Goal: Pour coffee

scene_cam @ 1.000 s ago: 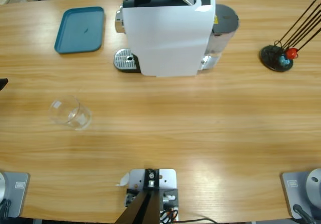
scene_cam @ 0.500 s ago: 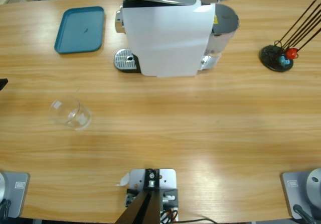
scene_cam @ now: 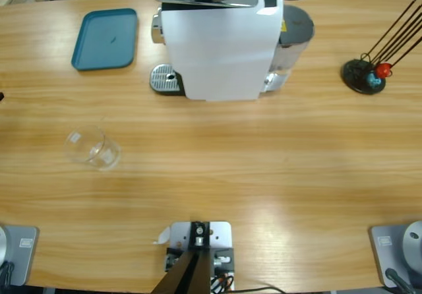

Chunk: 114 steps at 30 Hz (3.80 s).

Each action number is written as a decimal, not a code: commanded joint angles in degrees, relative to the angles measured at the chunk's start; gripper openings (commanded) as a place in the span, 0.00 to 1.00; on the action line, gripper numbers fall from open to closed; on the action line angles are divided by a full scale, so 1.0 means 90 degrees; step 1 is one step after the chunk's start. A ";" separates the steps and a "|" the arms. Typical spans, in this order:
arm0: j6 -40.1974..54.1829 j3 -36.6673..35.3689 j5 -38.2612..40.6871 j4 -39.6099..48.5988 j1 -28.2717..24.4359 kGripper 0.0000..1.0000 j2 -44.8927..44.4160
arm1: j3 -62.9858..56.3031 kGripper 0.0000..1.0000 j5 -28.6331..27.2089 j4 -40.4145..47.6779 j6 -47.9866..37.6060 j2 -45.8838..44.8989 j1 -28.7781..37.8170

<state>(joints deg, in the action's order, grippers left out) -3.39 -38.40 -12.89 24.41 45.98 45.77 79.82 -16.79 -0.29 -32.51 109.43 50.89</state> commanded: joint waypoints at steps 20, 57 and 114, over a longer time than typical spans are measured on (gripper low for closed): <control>-0.0024 0.0214 0.0026 0.0169 -0.0031 1.00 0.0096 | -0.1082 0.00 0.0321 -0.0718 0.0432 0.1314 0.1058; -0.3856 -0.0034 -0.1392 0.0403 0.2572 0.99 0.2006 | -0.4299 1.00 0.1196 -0.1325 0.3790 -0.5602 0.1015; -0.8239 -0.0206 -0.3339 0.1460 0.4949 1.00 0.5561 | -0.5279 0.99 0.0973 -0.1071 0.3075 -0.5675 0.1015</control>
<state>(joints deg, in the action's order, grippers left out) -72.63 -41.40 -41.98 37.30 90.11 90.85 34.37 -8.47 -10.48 -4.11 56.12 59.41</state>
